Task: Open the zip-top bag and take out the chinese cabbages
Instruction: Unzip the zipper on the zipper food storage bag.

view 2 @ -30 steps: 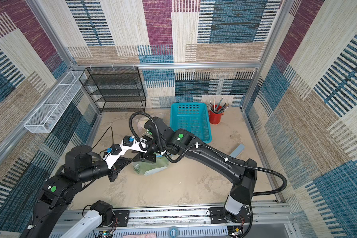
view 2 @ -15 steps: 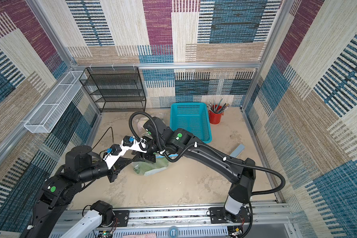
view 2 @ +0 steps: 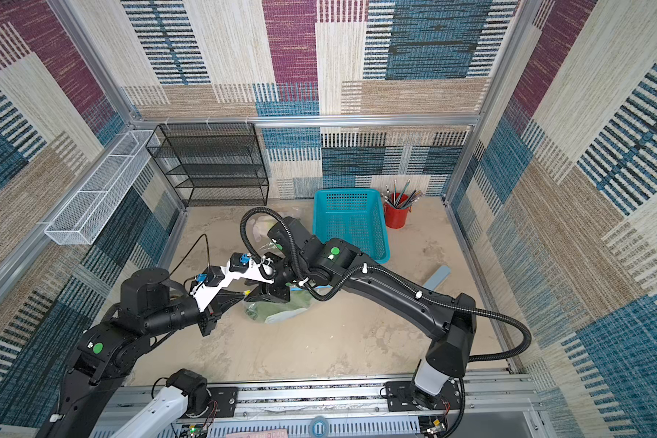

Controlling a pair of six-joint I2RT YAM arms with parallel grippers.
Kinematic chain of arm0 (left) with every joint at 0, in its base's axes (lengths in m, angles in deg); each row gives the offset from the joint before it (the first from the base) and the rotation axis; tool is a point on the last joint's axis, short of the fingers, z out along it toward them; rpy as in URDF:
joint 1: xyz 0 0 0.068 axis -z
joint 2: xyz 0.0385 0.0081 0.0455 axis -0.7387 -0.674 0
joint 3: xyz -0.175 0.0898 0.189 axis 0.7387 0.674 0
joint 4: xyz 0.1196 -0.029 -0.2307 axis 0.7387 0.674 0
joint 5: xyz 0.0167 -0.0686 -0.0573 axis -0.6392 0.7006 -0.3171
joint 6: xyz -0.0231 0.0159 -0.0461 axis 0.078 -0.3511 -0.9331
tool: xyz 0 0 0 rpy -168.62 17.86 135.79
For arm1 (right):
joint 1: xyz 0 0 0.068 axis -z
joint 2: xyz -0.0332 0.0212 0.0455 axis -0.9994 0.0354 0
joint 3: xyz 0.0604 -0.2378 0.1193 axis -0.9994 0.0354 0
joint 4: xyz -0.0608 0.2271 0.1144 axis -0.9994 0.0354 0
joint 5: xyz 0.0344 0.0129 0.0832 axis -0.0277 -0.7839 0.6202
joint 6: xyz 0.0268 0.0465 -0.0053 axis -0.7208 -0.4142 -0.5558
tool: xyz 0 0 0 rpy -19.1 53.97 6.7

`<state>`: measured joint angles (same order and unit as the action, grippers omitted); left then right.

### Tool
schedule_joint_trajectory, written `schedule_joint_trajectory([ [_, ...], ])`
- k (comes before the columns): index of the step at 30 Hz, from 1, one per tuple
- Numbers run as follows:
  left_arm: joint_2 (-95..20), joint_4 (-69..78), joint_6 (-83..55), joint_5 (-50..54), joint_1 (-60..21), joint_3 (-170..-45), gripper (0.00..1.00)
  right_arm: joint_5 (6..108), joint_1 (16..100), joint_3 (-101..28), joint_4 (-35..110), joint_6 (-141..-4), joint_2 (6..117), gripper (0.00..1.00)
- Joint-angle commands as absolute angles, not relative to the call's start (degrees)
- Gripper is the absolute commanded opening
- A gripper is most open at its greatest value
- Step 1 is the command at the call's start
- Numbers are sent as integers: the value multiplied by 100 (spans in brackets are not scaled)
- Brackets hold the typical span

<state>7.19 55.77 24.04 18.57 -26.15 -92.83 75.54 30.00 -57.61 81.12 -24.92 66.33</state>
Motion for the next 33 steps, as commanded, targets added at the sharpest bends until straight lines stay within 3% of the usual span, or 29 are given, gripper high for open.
schedule_joint_trajectory([
  [1, 734, 5306, 2460, 2074, -2619, -9342, 0, 7859, 3074, -5566, 7682, -2602, 6399, 48],
  [16, 750, 5324, 2458, 2658, -2618, -9386, 0, 8056, 3139, -5424, 7530, -2542, 6367, 52],
  [33, 765, 5179, 2355, 2682, -2627, -9365, 0, 8198, 3172, -5388, 7520, -2495, 6410, 31],
])
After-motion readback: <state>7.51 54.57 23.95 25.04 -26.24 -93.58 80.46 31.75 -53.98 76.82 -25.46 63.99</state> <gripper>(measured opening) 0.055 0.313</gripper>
